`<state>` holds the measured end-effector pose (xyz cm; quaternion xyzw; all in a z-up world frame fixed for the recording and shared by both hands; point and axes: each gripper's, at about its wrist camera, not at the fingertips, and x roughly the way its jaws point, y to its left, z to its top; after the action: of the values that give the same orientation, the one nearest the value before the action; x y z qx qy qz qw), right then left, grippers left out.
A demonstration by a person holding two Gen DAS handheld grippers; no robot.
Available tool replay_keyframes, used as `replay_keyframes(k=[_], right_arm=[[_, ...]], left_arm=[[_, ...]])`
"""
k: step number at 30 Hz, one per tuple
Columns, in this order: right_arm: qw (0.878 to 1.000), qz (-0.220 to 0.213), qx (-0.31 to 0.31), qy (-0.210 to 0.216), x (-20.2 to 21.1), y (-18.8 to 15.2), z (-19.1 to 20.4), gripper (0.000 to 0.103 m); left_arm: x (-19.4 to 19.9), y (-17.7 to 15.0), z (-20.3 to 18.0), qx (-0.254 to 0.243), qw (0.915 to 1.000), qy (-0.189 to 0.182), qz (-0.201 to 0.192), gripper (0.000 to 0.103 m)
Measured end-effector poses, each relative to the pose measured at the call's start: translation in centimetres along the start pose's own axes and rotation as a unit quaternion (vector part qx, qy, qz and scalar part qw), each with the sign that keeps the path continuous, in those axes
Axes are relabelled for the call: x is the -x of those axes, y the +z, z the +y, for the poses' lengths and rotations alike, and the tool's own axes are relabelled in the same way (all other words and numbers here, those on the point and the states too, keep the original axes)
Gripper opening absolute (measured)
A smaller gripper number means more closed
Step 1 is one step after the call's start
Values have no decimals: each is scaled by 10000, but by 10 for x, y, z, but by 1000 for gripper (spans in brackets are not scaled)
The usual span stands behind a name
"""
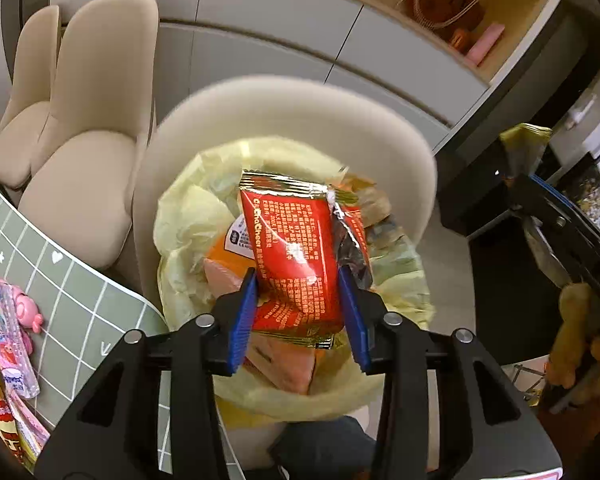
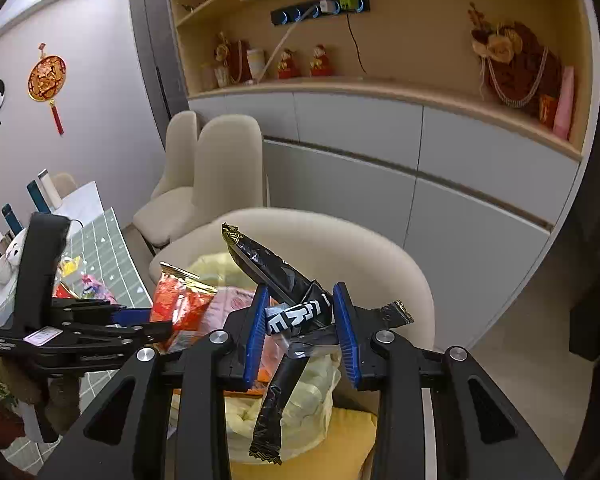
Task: Collect trash
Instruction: 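Carry both wrappers to the yellow trash bag and open both tools to drop them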
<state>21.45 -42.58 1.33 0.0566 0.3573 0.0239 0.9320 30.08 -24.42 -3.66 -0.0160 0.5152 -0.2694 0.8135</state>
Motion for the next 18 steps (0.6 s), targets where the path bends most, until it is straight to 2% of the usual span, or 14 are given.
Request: replay_keyframes(k=[3, 8, 13, 18], right_arm=[[9999, 130, -73, 5, -8, -7, -4, 31], [9993, 332, -126, 121, -19, -14, -2, 31], [9989, 426, 36, 208, -29, -15, 11, 32], [9966, 486, 260, 614, -39, -8, 42, 32]], left_arm=[[-6, 0, 2, 3, 10000, 9, 65, 41], [9, -3, 9, 207, 9998, -72, 16, 45], [36, -6, 16, 198, 9995, -58, -243, 47], [60, -13, 33, 546, 9967, 9, -593, 47]])
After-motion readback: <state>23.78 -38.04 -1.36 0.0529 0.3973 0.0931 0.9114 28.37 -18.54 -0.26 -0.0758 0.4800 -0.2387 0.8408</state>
